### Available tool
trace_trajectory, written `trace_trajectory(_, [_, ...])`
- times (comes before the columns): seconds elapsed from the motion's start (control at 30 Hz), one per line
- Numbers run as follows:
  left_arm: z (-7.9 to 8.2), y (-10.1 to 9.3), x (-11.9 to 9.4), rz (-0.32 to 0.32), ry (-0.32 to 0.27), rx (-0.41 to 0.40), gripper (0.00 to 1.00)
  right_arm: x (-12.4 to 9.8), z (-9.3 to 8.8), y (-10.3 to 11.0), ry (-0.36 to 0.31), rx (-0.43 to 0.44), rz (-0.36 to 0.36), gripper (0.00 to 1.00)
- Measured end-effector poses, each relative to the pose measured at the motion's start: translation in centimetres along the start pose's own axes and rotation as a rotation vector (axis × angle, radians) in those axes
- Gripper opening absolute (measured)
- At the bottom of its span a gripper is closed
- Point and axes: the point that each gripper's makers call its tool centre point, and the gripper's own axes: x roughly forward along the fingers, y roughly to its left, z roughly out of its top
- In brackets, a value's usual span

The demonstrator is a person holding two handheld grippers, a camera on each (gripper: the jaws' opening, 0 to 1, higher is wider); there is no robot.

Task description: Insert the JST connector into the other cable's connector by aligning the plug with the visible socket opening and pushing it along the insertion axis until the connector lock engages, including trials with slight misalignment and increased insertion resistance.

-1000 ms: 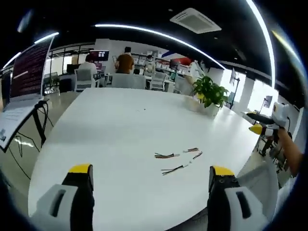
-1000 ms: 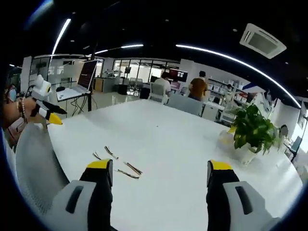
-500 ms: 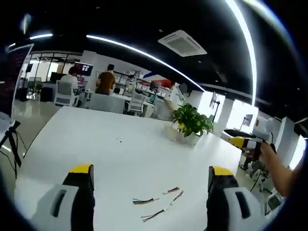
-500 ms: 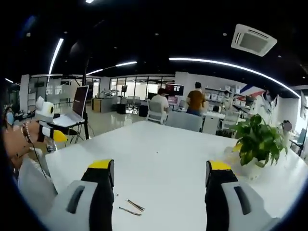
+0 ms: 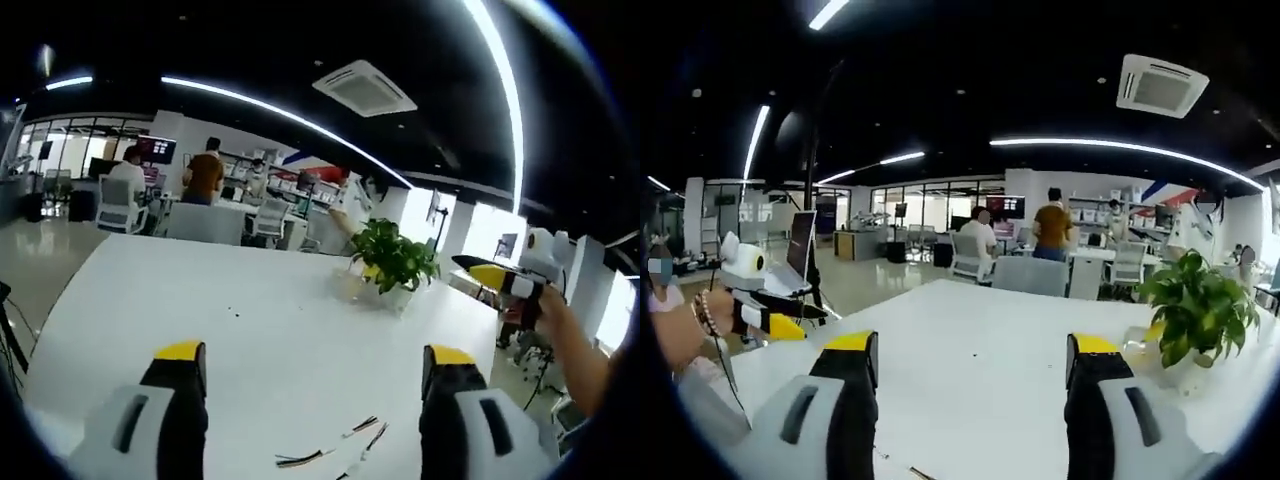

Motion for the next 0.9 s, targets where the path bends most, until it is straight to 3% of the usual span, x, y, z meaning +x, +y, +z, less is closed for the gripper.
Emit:
trace_trajectory(0.13, [-2.2,1.4,1.2,0.02,0.024,-0.01,0.85,1.7,-1.3,-0.2,-0.017,0.041,0.007,0.71])
trace_trajectory(0.23, [-3.6,2.8,2.0,0.038,0.031,-0.051,0.79,3.1,-2.4,1.4,-0.099,0.211,0.101,0.7])
trace_trajectory(0.3, [-4.6,3.1,2.7,0.013,0.04,-0.092,0.8,3.8,-3.5,1.8,-0.112,0.269,0.13,0.71])
trace_trajectory(0.37, [-5.7,2.7,3.4,-0.05,0.052,-0.05,0.81,4.4,-4.6,1.5,-0.118,0.269,0.135,0.68])
trace_trajectory(0.43, [-6.0,2.4,3.9,-0.091,0.016,0.048,0.8,5.3,-6.2,1.3,-0.115,0.268,0.149,0.66])
trace_trajectory(0.47, [-6.8,2.0,4.1,-0.123,0.028,0.084,0.8,5.6,-6.8,1.2,-0.103,0.269,0.153,0.65])
trace_trajectory(0.53, [-8.0,1.8,4.4,-0.154,0.069,0.084,0.8,6.1,-8.1,0.7,-0.074,0.289,0.143,0.64])
trace_trajectory(0.67, [-9.2,1.6,5.7,-0.226,0.075,0.081,0.81,7.0,-9.6,-0.2,-0.088,0.32,0.137,0.62])
trace_trajectory(0.77, [-10.9,1.6,6.6,-0.28,0.129,0.085,0.81,7.7,-10.4,0.5,-0.081,0.257,0.191,0.61])
trace_trajectory(0.9, [-11.8,2.0,7.2,-0.301,0.128,0.086,0.78,8.5,-11.7,1.5,-0.047,0.153,0.254,0.61])
